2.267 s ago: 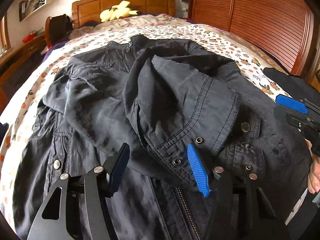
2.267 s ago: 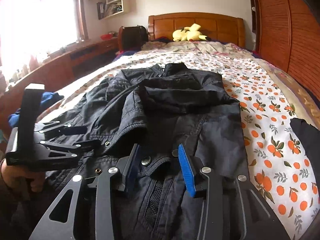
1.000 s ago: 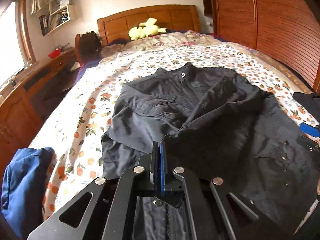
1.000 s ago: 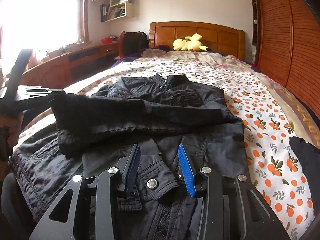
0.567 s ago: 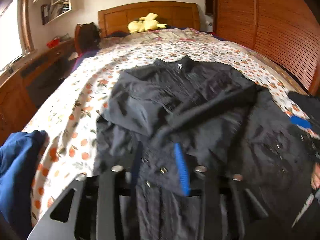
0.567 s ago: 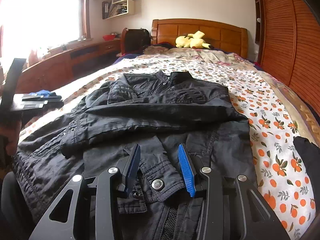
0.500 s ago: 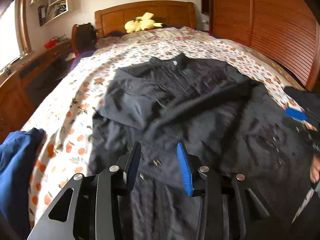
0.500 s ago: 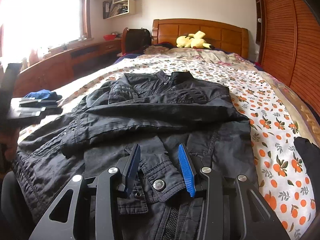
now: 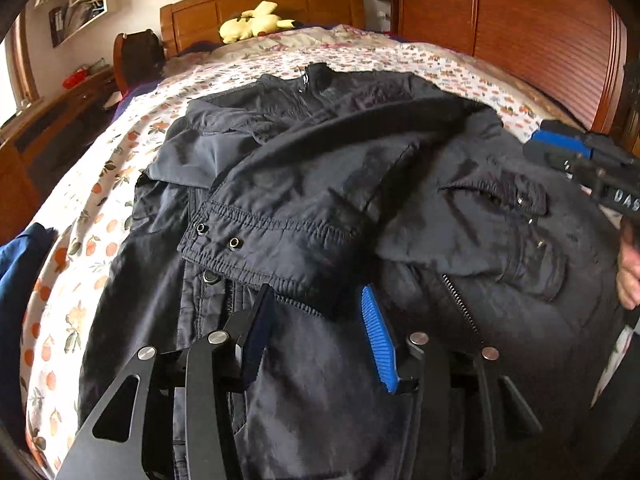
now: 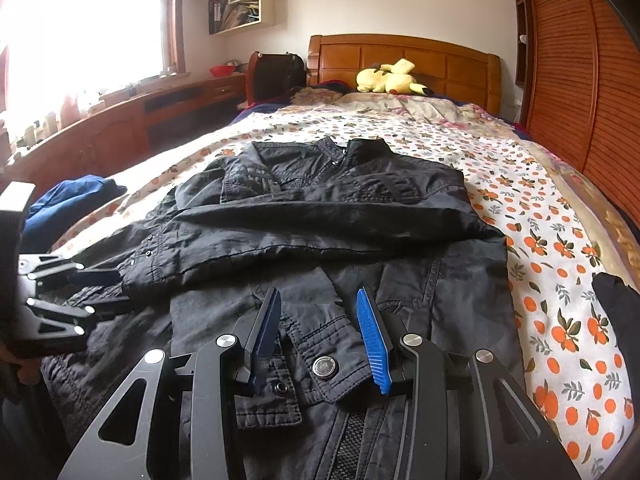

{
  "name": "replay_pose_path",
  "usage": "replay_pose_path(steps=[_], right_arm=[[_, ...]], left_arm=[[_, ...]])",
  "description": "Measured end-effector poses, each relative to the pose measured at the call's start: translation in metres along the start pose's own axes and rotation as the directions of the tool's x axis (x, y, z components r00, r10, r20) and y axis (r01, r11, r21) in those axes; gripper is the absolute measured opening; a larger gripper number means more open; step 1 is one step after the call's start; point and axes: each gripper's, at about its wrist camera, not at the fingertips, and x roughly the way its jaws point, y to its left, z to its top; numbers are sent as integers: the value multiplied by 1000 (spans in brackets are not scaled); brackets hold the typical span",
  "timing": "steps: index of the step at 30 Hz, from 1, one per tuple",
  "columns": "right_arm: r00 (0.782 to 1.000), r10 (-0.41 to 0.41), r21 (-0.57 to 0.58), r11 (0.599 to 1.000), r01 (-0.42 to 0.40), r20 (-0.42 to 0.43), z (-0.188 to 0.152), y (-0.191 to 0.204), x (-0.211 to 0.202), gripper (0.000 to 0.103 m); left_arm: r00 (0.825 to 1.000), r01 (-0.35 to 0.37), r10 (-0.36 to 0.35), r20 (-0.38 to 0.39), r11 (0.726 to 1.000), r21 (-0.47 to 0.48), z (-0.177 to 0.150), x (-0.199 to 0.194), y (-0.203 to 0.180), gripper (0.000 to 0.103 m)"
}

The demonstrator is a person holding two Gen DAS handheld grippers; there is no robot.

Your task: Fold large clothes

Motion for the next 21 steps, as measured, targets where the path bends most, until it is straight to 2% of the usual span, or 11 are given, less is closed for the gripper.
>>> replay_pose_path(steps=[2,3,4,5,6,7,13,19,21], right_arm=[[1000,2,-3,1000,-2,-4,-1,1,1,38],[1000,4,-4,1000,-4,-5,-1,1,1,39],[1000,4,-6,1000,-4,-6,-1,2,2,40],[1000,5,-8,1000,-5,-6,-1,2,1,41],[1000,6,-10,1000,-6,-6,-1,2,2,41],[1000,6,-11,1000,-6,-6,-1,2,2,41],[1000,7,-6,1000,-7,-7,-1,2,1,43],[1000,15,-4,1000,-15,-3,-1,2,-2,43],[1000,19,-5,1000,-19,-1,0,2,-2,43]], left_arm=[[1000,-12,12,-5,1000,1,0,4,1,48],[1000,-16,16,-6,1000,-1,0,4,3,44],[1000,-28,28,-12,1000,-3,1,6,5,29],[1000,-25,25,-16,1000,-5,1,7,7,24],[1000,-12,12,-17,1000,-8,1,6,10,11],[1000,-4,3,-13,1000,-8,2,4,11,7],[997,5,-6,79,1000,11,6,-40,5,6],[997,0,-2,81,1000,22,5,-52,-4,6],[997,-3,2,77,1000,13,5,-52,-3,10]])
